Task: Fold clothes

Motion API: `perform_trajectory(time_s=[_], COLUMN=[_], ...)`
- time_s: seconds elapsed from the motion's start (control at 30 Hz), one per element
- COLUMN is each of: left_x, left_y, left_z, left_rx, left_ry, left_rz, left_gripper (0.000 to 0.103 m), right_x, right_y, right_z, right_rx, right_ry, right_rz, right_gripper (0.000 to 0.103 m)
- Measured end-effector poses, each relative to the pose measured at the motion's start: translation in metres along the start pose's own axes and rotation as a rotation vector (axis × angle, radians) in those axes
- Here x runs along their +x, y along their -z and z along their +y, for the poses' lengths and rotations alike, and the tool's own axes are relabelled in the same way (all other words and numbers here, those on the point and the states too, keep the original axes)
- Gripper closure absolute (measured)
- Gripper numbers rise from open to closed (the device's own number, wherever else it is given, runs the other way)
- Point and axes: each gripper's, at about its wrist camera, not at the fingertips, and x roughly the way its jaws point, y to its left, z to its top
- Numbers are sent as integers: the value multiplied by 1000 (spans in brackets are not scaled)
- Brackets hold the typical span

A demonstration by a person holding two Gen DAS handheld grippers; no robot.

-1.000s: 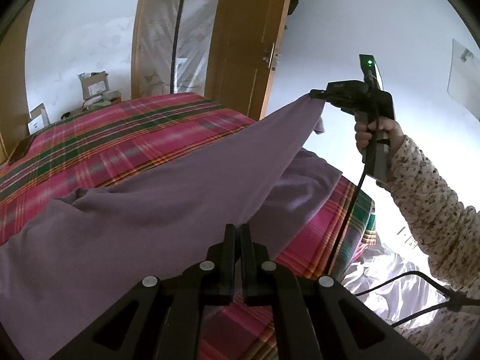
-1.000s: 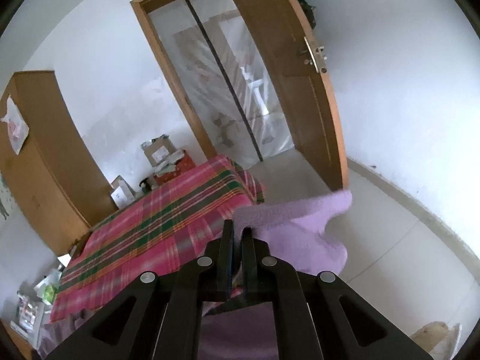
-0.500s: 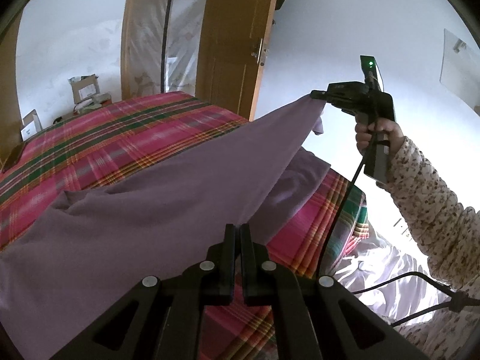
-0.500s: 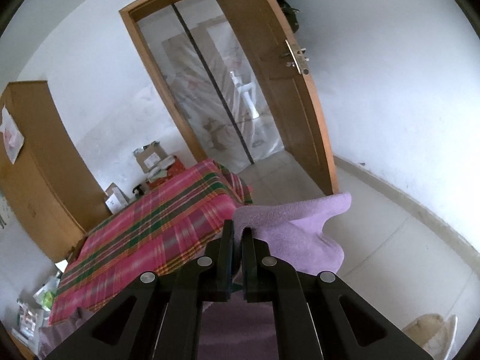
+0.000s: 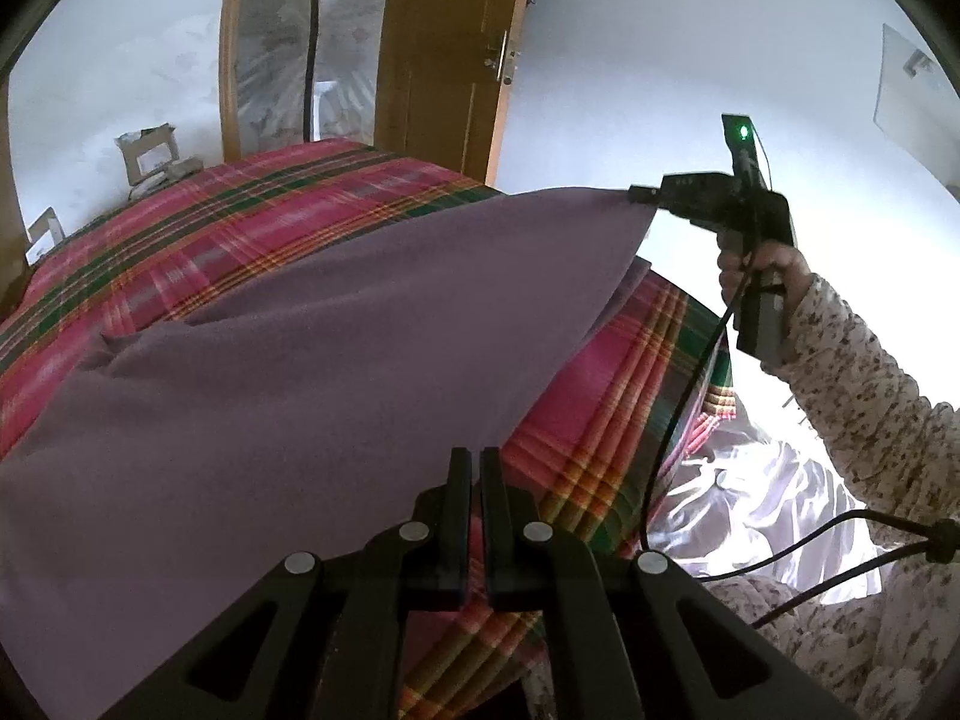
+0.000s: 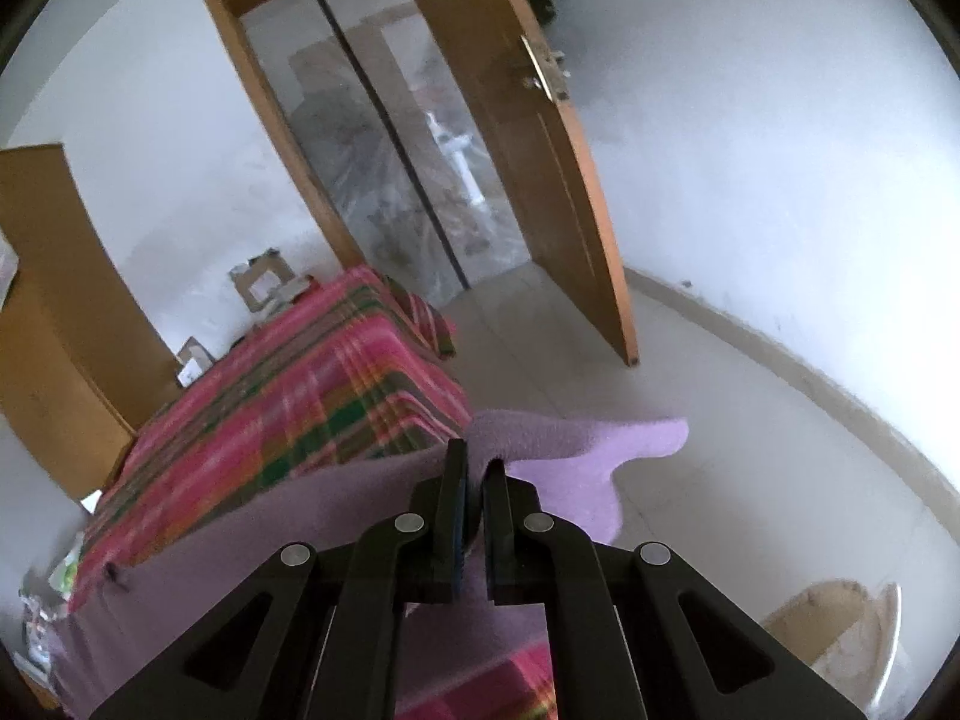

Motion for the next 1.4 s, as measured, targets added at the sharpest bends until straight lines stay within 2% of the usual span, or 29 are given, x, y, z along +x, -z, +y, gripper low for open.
perform_trajectory(time_s=[0.23,0.57,0.67,0.83,0.97,1.03,1.1,1.23,1.4], left_x=[-2,-11,-20,-42,-62,-69,-72,-68,-48], left_y=[4,4,3,-5,-12,-16,-20,-31,-46], left_z=[2,12,23,57,89,107,120,148,166], left_rx=[-16,-50,-65,-115,-151,-153,-141,-128,-91], left_ry=[2,-14,-40,-124,-206,-257,-296,-354,-349], left_rz=[0,-25,-44,-85,-106,-100,-90,-51,-16], left_gripper=[100,100,100,100,94,89,86,85,85], right_x=[10,17,17,11,6,-1,-10,-30,-43], right_y=[16,19,20,20,22,22,22,25,29], right_z=[-13,-20,-21,-19,-14,-12,-10,9,39], right_rx=[18,68,70,69,50,52,64,13,-49], right_ry=[28,63,74,107,189,257,281,297,263], right_rz=[42,90,96,91,72,45,9,-73,-121], right_gripper=[98,96,96,92,86,86,86,86,86])
